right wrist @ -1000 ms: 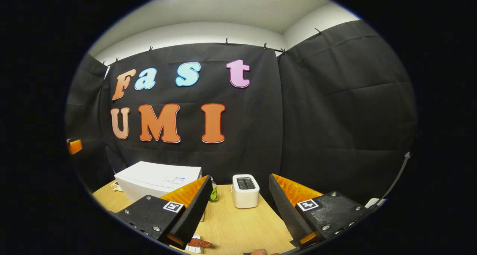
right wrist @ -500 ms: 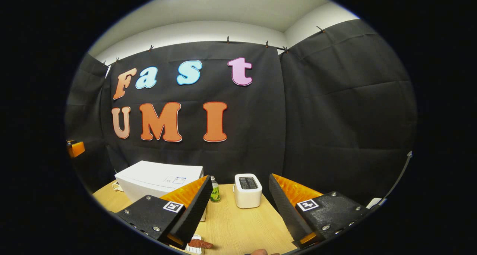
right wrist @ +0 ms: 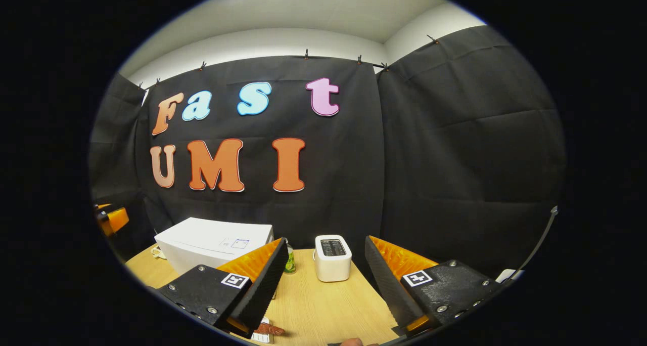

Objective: Open the microwave oven with the left hand, put the food in, and close the microwave oven.

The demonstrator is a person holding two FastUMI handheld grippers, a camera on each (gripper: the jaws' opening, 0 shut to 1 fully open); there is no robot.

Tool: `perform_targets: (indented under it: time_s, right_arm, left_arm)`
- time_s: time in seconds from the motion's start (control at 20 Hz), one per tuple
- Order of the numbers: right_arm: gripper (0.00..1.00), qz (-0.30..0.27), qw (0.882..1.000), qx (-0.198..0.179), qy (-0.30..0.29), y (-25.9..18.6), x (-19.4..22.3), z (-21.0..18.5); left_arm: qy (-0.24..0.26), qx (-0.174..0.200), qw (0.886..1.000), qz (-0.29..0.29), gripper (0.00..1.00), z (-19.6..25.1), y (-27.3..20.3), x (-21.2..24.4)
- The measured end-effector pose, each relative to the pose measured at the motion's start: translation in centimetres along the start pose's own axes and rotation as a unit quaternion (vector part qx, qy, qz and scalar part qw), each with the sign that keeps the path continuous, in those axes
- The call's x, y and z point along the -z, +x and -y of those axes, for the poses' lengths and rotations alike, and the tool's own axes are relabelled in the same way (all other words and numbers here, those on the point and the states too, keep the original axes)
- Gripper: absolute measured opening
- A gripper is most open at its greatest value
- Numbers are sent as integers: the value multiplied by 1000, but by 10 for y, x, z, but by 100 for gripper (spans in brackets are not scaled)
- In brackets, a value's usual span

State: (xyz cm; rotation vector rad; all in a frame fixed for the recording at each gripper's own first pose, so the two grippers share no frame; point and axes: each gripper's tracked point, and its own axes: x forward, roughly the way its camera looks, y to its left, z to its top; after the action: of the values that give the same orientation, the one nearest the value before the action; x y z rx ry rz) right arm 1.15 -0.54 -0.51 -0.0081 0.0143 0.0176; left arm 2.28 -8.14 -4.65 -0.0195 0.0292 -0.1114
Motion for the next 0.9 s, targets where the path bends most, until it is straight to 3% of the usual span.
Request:
perform_targets:
  time_s: [0.15, 0.2, 0.5, 0.85, 0.9]
  right_arm:
    - [99, -5, 1000, 5, -2, -5, 2, 6]
    - [95, -5, 1000, 7, -4, -6, 3, 8]
    - [95, -17, 1000, 18, -8, -13, 7, 23]
    - [95, -43, 998, 37, -27, -15, 24, 36]
    - [95, -47, 998, 41, -30, -16, 26, 37]
  left_arm:
    - [12, 8, 1000, -5, 96, 16, 9, 20]
    - [12, 14, 1000, -8, 98, 25, 13, 28]
    - [-1, 60, 998, -13, 95, 80, 39, 82]
    - [23, 95, 994, -42, 98, 125, 78, 173]
    - [19, 97, 994, -53, 95, 130, 86, 189]
